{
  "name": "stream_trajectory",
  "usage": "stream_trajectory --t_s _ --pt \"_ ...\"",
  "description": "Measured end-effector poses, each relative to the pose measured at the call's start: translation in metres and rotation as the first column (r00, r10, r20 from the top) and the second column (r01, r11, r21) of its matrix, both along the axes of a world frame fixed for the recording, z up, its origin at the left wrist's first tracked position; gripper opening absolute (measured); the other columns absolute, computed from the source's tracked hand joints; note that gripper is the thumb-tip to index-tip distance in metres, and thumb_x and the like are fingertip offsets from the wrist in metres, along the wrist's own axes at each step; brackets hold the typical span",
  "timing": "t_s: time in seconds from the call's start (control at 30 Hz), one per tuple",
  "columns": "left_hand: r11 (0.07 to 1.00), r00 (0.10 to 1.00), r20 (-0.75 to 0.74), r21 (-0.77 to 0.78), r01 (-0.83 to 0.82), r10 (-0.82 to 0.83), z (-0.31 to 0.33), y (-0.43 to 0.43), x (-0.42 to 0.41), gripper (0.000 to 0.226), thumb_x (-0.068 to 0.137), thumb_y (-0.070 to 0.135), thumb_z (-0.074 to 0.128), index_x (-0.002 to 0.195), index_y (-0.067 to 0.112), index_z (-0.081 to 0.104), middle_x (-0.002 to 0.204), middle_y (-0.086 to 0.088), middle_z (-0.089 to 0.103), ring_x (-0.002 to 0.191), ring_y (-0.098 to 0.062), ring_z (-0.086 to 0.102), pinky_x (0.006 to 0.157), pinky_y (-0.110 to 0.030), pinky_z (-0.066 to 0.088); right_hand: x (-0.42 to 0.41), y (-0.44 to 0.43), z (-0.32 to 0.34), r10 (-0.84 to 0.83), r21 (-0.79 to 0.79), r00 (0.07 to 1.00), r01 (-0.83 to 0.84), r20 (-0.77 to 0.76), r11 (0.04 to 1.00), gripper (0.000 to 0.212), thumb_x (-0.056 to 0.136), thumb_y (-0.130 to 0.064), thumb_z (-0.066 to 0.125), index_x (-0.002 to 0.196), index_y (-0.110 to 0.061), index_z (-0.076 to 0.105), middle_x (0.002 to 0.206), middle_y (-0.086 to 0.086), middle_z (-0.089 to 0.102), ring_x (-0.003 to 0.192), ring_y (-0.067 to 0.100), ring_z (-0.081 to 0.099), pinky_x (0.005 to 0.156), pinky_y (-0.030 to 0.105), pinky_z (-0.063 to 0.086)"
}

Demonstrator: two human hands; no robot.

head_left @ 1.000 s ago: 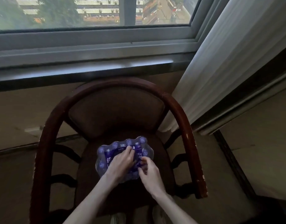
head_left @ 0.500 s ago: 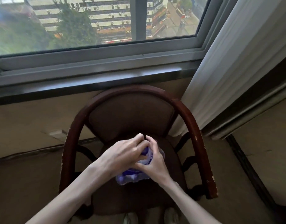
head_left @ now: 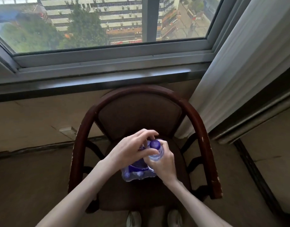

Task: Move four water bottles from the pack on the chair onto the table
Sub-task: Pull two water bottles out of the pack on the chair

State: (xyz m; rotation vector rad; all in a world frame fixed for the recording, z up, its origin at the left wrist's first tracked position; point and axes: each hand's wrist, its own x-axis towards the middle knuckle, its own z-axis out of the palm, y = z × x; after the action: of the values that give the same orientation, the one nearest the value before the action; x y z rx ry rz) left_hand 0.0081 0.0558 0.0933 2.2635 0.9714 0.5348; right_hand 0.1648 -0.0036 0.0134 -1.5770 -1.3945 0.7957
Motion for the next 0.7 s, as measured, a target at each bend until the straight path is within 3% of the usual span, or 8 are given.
stream_trajectory --t_s 0.1,0.17,0.23,0.3,0.37,0.47,0.63,0.7 --pt "0.933 0.942 0.111 -0.214 -0.290 0.318 -0.040 0.000 -0.004 0.034 0.097 0.053 0.040 0.122 0.035 0.053 0.112 0.020 0.060 0.100 -0.002 0.062 0.083 -0.026 0.053 0.005 -0.001 -0.004 -0.109 -0.040 0.994 0.110 0.013 0.993 0.054 0.066 -0.048 0.084 0.106 -0.029 0.054 0.093 -0.014 0.067 0.085 -0.005 0.066 0.074 0.005 0.048" --pt "0.892 0.904 -0.084 -0.147 -0.428 0.420 -0.075 -0.002 -0.007 0.024 0.099 0.040 0.044 0.117 0.029 0.056 0.113 0.013 0.062 0.104 -0.006 0.062 0.084 -0.031 0.052 0.008 -0.002 -0.007 -0.143 -0.042 0.989 0.145 0.043 0.989 0.054 0.062 -0.053 0.082 0.103 -0.035 0.051 0.090 -0.017 0.066 0.083 -0.005 0.066 0.073 0.002 0.046" --pt "0.903 0.868 -0.343 -0.107 -0.416 0.359 -0.112 -0.010 -0.010 0.025 0.097 0.030 0.050 0.120 0.020 0.054 0.119 0.002 0.058 0.111 -0.017 0.059 0.083 -0.035 0.051 0.013 -0.005 -0.011 -0.131 -0.040 0.990 0.133 0.052 0.990 0.052 0.063 -0.053 0.080 0.102 -0.037 0.050 0.089 -0.018 0.066 0.084 -0.005 0.067 0.072 0.002 0.046" --pt "0.879 0.820 -0.484 -0.188 -0.438 0.305 -0.142 -0.020 -0.013 0.031 0.095 0.028 0.054 0.124 0.015 0.052 0.124 -0.005 0.054 0.114 -0.023 0.056 0.083 -0.038 0.050 0.017 -0.009 -0.018 -0.128 -0.042 0.991 0.130 0.044 0.991 0.052 0.063 -0.051 0.081 0.103 -0.035 0.052 0.090 -0.018 0.068 0.086 -0.007 0.067 0.070 0.001 0.045" --pt "0.863 0.779 -0.560 -0.206 -0.461 0.282 -0.163 -0.028 -0.013 0.039 0.094 0.028 0.055 0.129 0.015 0.048 0.127 -0.005 0.052 0.117 -0.023 0.054 0.085 -0.037 0.049 0.021 -0.012 -0.022 -0.134 -0.042 0.991 0.135 0.033 0.990 0.051 0.064 -0.049 0.083 0.102 -0.036 0.052 0.093 -0.021 0.069 0.084 -0.008 0.067 0.068 0.000 0.044" --pt "0.929 0.732 -0.638 -0.069 -0.363 0.239 -0.186 -0.030 -0.007 0.050 0.093 0.028 0.054 0.140 0.015 0.041 0.133 -0.003 0.051 0.120 -0.019 0.053 0.093 -0.033 0.048 0.026 -0.016 -0.029 -0.139 -0.047 0.990 0.140 0.016 0.989 0.050 0.063 -0.048 0.083 0.100 -0.037 0.052 0.098 -0.027 0.066 0.081 -0.007 0.067 0.067 0.000 0.044" --pt "0.956 0.662 -0.719 0.012 -0.294 0.212 -0.196 -0.018 0.008 0.047 0.090 0.032 0.055 0.133 0.013 0.046 0.131 -0.005 0.052 0.118 -0.021 0.054 0.092 -0.034 0.048 0.030 -0.023 -0.041 -0.167 -0.079 0.986 0.166 -0.013 0.983 0.048 0.063 -0.045 0.084 0.098 -0.039 0.051 0.095 -0.026 0.068 0.079 -0.006 0.068 0.064 0.003 0.047" --pt "0.968 0.620 -0.765 0.019 -0.249 0.175 -0.199 -0.014 0.012 0.061 0.084 0.037 0.065 0.135 0.012 0.042 0.133 -0.005 0.049 0.119 -0.021 0.052 0.094 -0.034 0.048 0.031 -0.025 -0.044 -0.174 -0.095 0.984 0.171 -0.022 0.981 0.050 0.062 -0.047 0.083 0.100 -0.039 0.052 0.097 -0.024 0.068 0.082 -0.003 0.069 0.066 0.006 0.050"
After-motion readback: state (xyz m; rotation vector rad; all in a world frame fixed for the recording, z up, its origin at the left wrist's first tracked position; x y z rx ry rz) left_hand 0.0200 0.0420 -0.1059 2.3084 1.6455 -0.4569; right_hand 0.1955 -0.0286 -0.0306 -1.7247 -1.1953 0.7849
